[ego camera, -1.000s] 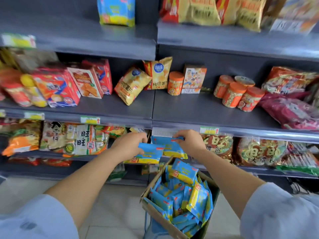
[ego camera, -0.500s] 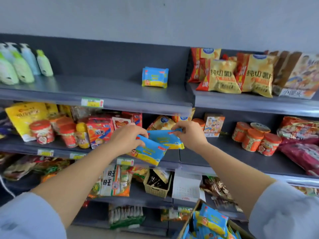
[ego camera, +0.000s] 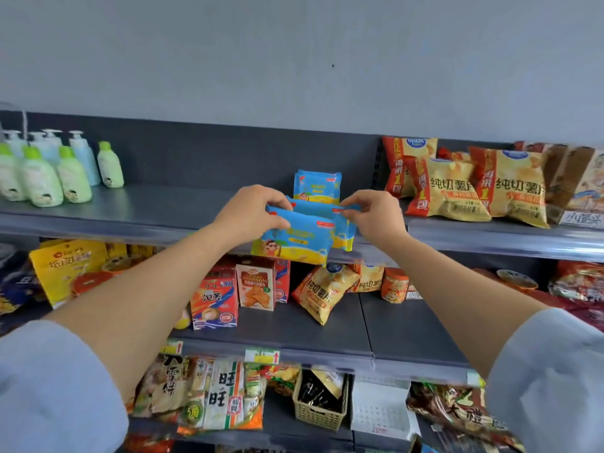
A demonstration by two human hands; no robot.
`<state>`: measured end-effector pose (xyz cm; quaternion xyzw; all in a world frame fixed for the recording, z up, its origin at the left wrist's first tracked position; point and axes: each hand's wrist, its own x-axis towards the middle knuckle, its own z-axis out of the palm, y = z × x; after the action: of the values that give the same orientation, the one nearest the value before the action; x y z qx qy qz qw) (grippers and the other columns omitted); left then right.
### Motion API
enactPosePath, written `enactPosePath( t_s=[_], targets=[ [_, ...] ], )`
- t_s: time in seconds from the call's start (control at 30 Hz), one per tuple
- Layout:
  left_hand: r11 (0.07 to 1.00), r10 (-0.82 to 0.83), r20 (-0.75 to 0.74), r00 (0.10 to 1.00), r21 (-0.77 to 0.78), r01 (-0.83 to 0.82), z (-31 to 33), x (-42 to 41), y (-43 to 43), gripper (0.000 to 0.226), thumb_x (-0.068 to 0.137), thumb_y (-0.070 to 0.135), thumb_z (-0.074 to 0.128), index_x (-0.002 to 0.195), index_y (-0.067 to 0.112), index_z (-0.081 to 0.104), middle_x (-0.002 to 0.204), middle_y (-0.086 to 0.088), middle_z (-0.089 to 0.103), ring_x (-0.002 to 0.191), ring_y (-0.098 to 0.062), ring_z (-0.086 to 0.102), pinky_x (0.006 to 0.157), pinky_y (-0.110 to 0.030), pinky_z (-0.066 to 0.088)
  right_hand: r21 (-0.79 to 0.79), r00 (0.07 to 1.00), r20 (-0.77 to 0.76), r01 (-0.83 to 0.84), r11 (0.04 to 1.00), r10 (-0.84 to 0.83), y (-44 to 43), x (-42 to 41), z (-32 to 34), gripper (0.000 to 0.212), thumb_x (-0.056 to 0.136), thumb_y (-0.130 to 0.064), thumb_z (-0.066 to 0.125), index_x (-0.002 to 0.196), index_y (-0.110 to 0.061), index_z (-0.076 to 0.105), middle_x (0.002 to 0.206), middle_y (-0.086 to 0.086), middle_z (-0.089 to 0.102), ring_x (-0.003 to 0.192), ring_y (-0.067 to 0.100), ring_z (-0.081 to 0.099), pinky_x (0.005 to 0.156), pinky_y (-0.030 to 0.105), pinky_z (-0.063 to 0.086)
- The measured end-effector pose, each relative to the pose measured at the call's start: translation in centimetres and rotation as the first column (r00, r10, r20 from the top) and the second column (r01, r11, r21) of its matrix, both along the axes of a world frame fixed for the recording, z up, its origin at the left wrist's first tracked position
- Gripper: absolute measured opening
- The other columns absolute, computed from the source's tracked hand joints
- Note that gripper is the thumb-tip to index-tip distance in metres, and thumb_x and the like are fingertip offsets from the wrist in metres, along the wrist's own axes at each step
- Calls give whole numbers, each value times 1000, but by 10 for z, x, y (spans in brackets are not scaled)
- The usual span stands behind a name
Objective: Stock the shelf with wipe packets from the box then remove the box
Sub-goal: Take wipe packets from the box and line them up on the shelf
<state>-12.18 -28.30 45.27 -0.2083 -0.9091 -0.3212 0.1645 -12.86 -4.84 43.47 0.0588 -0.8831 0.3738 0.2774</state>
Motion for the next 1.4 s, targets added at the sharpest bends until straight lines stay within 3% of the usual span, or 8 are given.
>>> enactPosePath(
  t_s=[0.17,0.4,0.57,0.8,1.17,1.3,1.4],
  targets=[
    [1000,-4,-11,1000,20,5,14,-39,4,22,77,17,78,96,23,70,94,14,61,90,-7,57,79,-26,44,-46,1000,-18,21,999,-22,5,-45,11,8,84,-14,72,91,-17,74,86,-5,65,68,1,53,60,16,40],
    [1000,-6,-23,1000,21,6,17,-117,19,17,79,18,76,94,24,70,96,13,64,88,-7,60,68,-20,47,-44,999,12,50,998,-49,15,-126,17,10,83,-13,73,92,-17,75,93,-4,65,82,10,57,65,19,42],
    [1000,-7,-3,1000,24,7,14,-162,27,17,80,18,76,93,25,68,93,16,61,86,-5,58,69,-21,46,-48,996,72,60,997,-56,22,-172,14,9,83,-13,73,89,-20,74,103,-1,67,89,14,62,69,24,47],
    [1000,-19,39,999,20,18,7,-211,34,18,79,18,76,94,24,69,93,15,61,90,-7,59,77,-27,50,7,985,124,119,993,-119,27,-222,9,12,83,-17,74,94,-18,74,114,1,66,102,20,62,89,34,52],
    [999,-34,77,996,-9,34,-3,-269,44,24,81,21,75,103,25,68,111,11,63,99,-9,60,88,-36,52,124,980,82,172,977,-183,32,-269,3,14,88,-14,67,100,-18,72,110,3,66,90,16,58,73,26,47],
    [989,-26,3,1000,-146,26,-9,-277,50,31,87,21,67,118,24,63,121,9,60,103,-10,56,87,-32,49,186,983,105,131,974,-152,35,-274,2,20,87,-12,68,106,-16,70,111,2,65,94,15,57,77,25,47],
    [951,-58,-45,997,-306,41,-14,-280,52,42,90,8,56,129,22,54,122,4,53,94,-9,45,79,-26,41,247,984,135,78,966,-114,38,-273,1,26,85,-9,69,110,-16,66,111,1,65,95,14,56,81,27,49]
  ],
)
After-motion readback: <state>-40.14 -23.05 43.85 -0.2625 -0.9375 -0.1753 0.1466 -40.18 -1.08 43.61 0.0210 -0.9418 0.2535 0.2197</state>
